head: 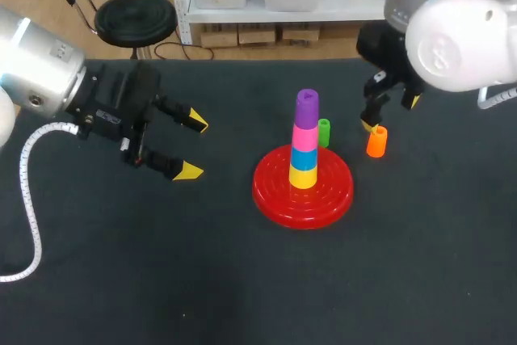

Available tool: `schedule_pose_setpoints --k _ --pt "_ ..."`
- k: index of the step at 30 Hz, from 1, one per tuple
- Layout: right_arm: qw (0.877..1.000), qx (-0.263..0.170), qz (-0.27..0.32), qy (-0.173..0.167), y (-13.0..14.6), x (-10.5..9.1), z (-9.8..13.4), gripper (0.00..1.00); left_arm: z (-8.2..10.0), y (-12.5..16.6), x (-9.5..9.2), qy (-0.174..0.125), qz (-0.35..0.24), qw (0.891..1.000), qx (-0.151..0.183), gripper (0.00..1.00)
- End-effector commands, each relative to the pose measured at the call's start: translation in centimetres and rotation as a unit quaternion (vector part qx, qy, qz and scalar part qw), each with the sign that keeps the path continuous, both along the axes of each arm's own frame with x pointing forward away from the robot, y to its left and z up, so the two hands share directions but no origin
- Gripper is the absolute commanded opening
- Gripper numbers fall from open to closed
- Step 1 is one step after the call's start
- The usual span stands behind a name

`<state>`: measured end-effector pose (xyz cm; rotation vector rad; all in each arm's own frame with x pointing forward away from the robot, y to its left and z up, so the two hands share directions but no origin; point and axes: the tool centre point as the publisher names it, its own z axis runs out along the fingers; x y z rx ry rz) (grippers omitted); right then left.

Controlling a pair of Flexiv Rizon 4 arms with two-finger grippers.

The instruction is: Pick up and stack the cylinders on the red base in this order: pink,purple,orange,green

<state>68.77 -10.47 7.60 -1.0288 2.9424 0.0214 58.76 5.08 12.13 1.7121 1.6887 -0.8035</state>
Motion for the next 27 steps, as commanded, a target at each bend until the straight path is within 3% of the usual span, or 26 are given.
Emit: schedule_pose_setpoints --k 1,27 --pt "1.000 -0.004 0.001 -0.002 -0.2 0.5 -0.5 1.00 -0.1 0.0 0.0 -0.001 0.000 1.000 -0.001 1.00" --pt "0.999 -0.018 0.037 0.001 0.4 0.3 -3.5 1.00 -0.1 0.0 0.0 -0.001 0.000 1.000 -0.001 1.00"
